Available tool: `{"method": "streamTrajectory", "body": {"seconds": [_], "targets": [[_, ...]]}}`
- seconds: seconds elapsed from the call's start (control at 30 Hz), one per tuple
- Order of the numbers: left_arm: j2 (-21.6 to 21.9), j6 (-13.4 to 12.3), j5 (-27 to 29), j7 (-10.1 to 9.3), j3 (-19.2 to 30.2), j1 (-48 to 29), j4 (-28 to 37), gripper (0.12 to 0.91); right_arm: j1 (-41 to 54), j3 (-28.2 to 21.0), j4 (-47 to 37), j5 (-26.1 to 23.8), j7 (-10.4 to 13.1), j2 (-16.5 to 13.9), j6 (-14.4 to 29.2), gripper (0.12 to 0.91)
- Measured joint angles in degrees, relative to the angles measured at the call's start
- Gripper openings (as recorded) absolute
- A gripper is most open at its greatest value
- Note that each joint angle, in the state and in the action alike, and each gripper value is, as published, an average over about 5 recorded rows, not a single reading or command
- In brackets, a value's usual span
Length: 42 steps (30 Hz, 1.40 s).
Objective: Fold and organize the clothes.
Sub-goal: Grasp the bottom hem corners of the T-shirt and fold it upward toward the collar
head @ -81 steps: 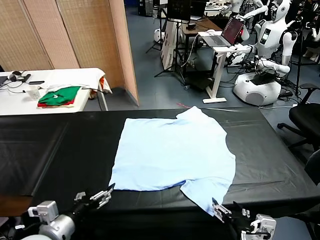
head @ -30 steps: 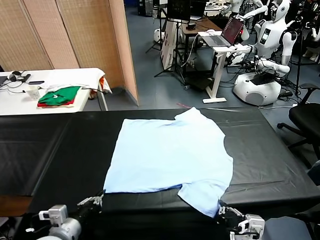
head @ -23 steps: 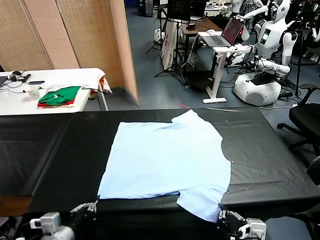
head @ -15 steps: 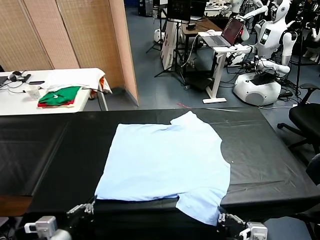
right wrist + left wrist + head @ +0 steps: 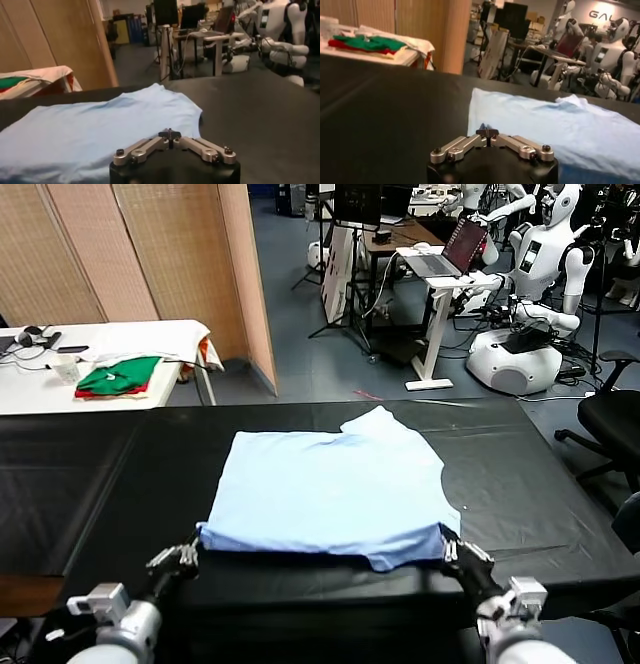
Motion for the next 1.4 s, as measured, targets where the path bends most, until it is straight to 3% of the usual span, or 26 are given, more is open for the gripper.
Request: {"method": "streamTrajectory", "body": {"seconds": [0.7, 0.8, 0.93, 1.03, 1.13, 1.23, 1.4], "targets": [[5.5, -0.5, 3.8, -0.55, 7.7, -14.2, 13.2, 0.144, 11.4, -4.4, -13.7, -3.6, -0.9, 0.7, 0.7, 0.151], [5.9, -0.5, 3.8, -0.48, 8.8, -15.9, 14.8, 0.144, 11.5, -4.1, -14.1, -2.2, -2.1, 0.9, 0.1, 0.257], [5.5, -0.7, 3.7, -0.66, 9.5, -17.5, 16.4, 0.162, 10.5, -3.1, -12.5, 0.3, -3.3, 0.7, -2.9, 0.494], [5.0, -0.6, 3.6, -0.97, 9.4, -17.5, 16.5, 0.281, 8.9, -1.8, -10.0, 1.2, -3.9, 0.1, -5.0, 0.664], [4.8, -0.2, 3.7, -0.96, 8.8, -16.5, 15.6, 0.469, 6.5, 0.0, -7.0, 1.4, -4.7, -0.6, -5.7, 0.827], [4.4, 0.0, 4.1, -0.59, 7.8, -14.5, 14.0, 0.639, 3.5, 2.1, -4.6, 1.5, -5.5, -1.3, -5.4, 0.896], [2.9, 0.1, 5.3, -0.2, 6.5, -10.0, 10.6, 0.874, -1.3, 5.4, -2.6, 2.4, -6.2, -2.3, -4.7, 0.906]]}}
